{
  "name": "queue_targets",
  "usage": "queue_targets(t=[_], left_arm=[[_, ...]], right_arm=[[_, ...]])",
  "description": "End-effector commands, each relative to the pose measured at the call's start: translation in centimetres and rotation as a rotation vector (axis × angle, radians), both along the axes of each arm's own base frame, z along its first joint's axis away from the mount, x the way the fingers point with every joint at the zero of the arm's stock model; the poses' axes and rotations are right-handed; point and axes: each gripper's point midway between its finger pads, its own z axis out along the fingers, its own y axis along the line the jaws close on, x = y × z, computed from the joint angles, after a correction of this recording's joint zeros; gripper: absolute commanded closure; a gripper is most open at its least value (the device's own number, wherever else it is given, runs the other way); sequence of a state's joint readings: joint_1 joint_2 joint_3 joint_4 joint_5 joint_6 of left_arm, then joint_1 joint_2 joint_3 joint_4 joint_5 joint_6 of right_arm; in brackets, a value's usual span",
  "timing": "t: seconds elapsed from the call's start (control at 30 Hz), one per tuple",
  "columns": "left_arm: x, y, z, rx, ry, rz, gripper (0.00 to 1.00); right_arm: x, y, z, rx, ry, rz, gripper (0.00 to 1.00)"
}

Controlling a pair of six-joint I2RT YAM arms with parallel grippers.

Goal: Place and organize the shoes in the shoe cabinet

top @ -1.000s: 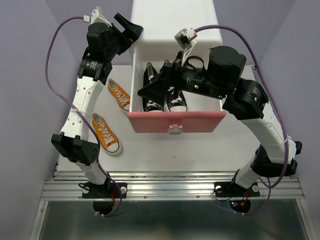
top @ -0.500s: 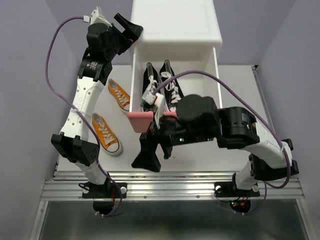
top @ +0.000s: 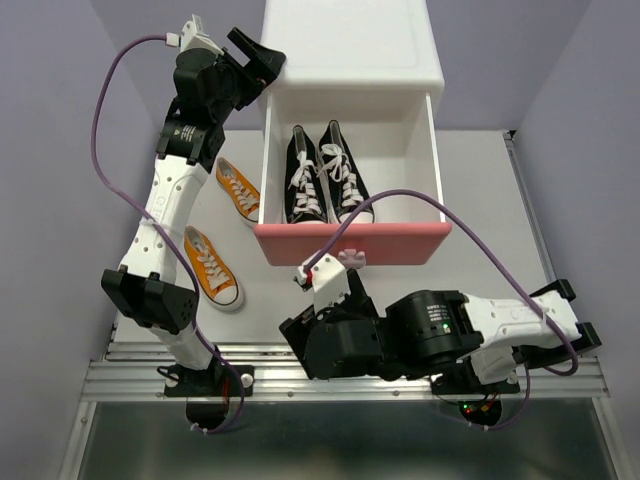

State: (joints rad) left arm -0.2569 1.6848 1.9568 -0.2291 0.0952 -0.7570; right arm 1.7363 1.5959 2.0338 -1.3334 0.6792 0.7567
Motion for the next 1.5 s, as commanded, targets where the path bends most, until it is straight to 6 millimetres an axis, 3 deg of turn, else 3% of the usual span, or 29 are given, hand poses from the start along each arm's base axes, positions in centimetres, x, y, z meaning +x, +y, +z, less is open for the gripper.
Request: queue_targets(t=[0.0, 0.27, 0.3, 0.43, 0.57, 1.1, 1.23, 1.27, 1.47], left_arm=[[-1.5, 2.3, -18.0, 0.293, 0.518, 0.016, 0.01], [-1.2, 2.5, -17.6, 0.283, 0.507, 0.039, 0.01], [-1.2, 2.6, -17.7, 0.285, 0.510, 0.041, 0.01], [-1.4, 2.5, -17.9, 0.274, 0.510, 0.040, 0.01], [-1.8, 2.4, -18.5, 0.249, 0.515, 0.045, 0.01], [-1.6, 2.3, -18.5, 0.228, 0.516, 0.057, 0.01], [-1.5, 2.2, -18.5, 0.218, 0.511, 0.057, 0.01], [-1.4, 2.2, -18.3, 0.214, 0.507, 0.054, 0.01], [-1.2, 2.1, -18.4, 0.221, 0.505, 0.045, 0.01]], right_arm=[[2.9, -2.0, 2.2, 0.154, -0.086, -0.268, 0.00], [4.3, -2.6, 0.6, 0.226, -0.110, -0.422, 0.00], [4.4, -3.0, -0.3, 0.217, -0.110, -0.435, 0.00], [7.2, -5.9, -0.4, 0.245, -0.057, -0.538, 0.00], [9.1, -6.9, 0.4, 0.215, -0.111, -0.559, 0.00], [12.2, -5.8, 1.7, 0.255, -0.139, -0.599, 0.00], [12.4, -5.1, 1.3, 0.276, -0.130, -0.623, 0.08], [12.4, -4.8, 1.3, 0.286, -0.126, -0.632, 0.14], [12.4, -3.9, 1.1, 0.305, -0.114, -0.644, 0.21]])
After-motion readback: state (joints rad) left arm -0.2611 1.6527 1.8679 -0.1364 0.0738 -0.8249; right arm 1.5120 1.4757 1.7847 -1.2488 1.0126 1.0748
